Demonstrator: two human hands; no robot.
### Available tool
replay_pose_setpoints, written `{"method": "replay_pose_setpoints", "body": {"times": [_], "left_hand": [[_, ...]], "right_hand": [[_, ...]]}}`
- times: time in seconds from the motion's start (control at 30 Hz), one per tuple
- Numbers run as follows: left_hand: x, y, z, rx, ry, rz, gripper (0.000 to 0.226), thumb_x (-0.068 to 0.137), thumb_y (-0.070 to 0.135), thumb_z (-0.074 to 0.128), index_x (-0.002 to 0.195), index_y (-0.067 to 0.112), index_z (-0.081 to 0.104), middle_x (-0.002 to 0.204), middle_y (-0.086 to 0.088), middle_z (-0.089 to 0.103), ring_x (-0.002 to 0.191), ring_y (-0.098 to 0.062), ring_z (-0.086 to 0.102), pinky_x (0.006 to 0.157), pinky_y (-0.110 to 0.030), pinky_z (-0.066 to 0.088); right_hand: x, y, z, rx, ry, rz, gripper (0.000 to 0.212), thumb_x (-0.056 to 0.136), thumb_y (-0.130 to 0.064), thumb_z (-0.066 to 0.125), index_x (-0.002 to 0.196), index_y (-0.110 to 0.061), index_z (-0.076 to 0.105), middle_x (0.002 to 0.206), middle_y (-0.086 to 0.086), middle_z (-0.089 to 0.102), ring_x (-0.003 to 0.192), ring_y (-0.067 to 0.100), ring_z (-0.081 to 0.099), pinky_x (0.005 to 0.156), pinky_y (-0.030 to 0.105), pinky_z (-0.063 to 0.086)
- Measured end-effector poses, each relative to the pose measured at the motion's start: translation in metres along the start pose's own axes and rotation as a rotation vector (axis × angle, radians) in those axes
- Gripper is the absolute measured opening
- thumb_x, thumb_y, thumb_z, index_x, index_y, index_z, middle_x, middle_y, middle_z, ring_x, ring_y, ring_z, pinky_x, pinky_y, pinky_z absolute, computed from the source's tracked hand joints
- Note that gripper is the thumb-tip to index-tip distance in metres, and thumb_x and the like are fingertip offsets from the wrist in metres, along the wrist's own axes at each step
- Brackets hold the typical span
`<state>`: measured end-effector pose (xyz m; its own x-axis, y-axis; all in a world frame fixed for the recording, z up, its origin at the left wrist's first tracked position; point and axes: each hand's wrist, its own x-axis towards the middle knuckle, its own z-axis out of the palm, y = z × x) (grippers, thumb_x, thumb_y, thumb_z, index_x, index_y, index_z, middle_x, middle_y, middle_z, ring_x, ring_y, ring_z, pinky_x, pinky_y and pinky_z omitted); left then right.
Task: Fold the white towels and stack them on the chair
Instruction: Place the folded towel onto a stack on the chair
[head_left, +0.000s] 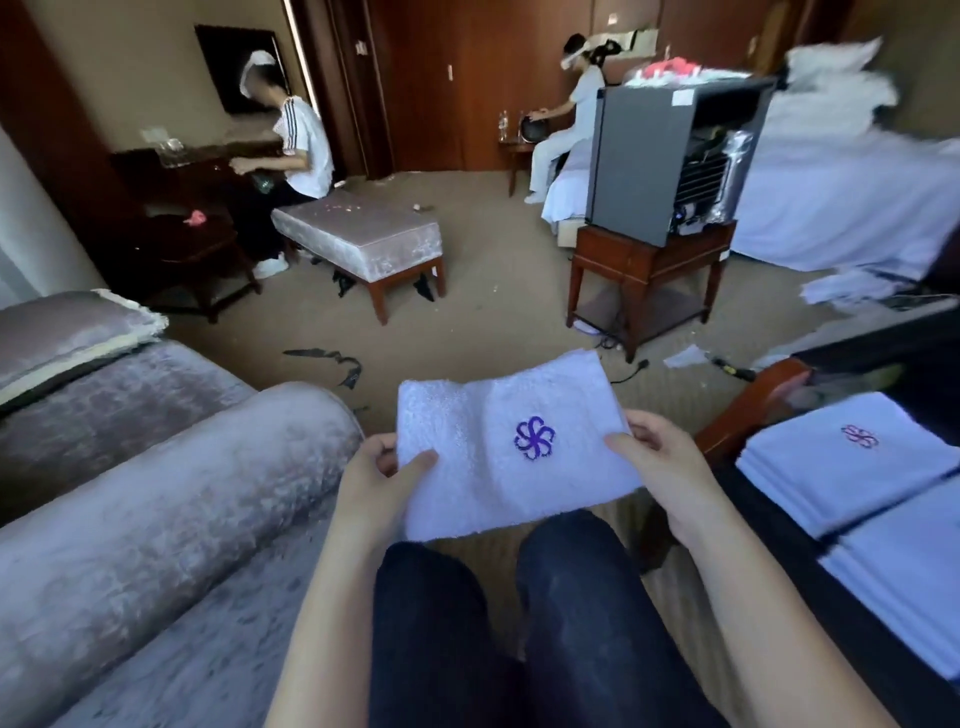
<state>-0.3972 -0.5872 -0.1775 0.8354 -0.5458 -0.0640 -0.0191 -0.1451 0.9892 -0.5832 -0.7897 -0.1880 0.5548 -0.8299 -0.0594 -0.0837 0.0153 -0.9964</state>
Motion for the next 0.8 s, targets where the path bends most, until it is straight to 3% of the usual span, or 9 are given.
{"method": "replay_pose_setpoints", "body": {"times": [0.17,0.33,0.47,0.57,0.7,0.8], "left_hand": [[-0.001,-0.002,0.050,-0.003,-0.126,-0.025,0.025,0.085,0.021,0.073,0.107,0.019,0.061,0.100,0.001,0.072,0.091,-0.017,0.069,0.063,-0.028,0.053],[-0.007,-0.002,0.099,0.024,-0.261,-0.042,0.026,0.085,0.021,0.073,0.107,0.017,0.061,0.101,0.002,0.071,0.088,-0.013,0.069,0.062,-0.025,0.051],[-0.015,-0.002,0.137,0.003,-0.386,-0.058,0.030,0.086,0.019,0.073,0.112,0.015,0.060,0.104,0.001,0.071,0.090,-0.011,0.069,0.064,-0.022,0.051],[-0.025,-0.005,0.163,0.007,-0.484,-0.081,0.026,0.086,0.019,0.072,0.110,0.015,0.061,0.102,0.003,0.071,0.091,-0.011,0.068,0.067,-0.023,0.051],[-0.038,-0.008,0.197,0.051,-0.617,-0.090,0.024,0.086,0.019,0.072,0.106,0.015,0.062,0.099,0.003,0.073,0.092,-0.015,0.069,0.070,-0.028,0.052],[-0.051,-0.009,0.221,0.067,-0.701,-0.095,0.022,0.086,0.020,0.072,0.105,0.014,0.062,0.098,0.002,0.073,0.092,-0.017,0.069,0.077,-0.032,0.054]], "right_hand": [[-0.019,0.014,-0.051,-0.014,0.112,0.017,0.034,0.080,-0.027,0.068,0.114,-0.025,0.066,0.109,-0.004,0.069,0.101,0.016,0.065,0.088,0.038,0.054],[-0.047,0.022,-0.095,-0.010,0.227,0.037,0.026,0.087,-0.022,0.064,0.112,-0.026,0.067,0.107,-0.006,0.070,0.100,0.016,0.065,0.082,0.034,0.055],[-0.072,0.029,-0.125,-0.047,0.389,0.077,0.030,0.079,-0.032,0.064,0.109,-0.030,0.068,0.104,-0.012,0.070,0.099,0.011,0.065,0.087,0.036,0.054],[-0.097,0.034,-0.146,-0.006,0.492,0.088,0.023,0.087,-0.021,0.062,0.108,-0.027,0.068,0.106,-0.010,0.069,0.099,0.009,0.064,0.081,0.028,0.053],[-0.130,0.037,-0.171,0.031,0.612,0.098,0.023,0.089,-0.020,0.062,0.108,-0.031,0.068,0.106,-0.011,0.068,0.083,-0.005,0.064,0.067,0.014,0.047],[-0.153,0.041,-0.187,0.026,0.690,0.114,0.023,0.089,-0.018,0.062,0.107,-0.030,0.068,0.103,-0.009,0.069,0.078,-0.006,0.063,0.063,0.009,0.046]]}}
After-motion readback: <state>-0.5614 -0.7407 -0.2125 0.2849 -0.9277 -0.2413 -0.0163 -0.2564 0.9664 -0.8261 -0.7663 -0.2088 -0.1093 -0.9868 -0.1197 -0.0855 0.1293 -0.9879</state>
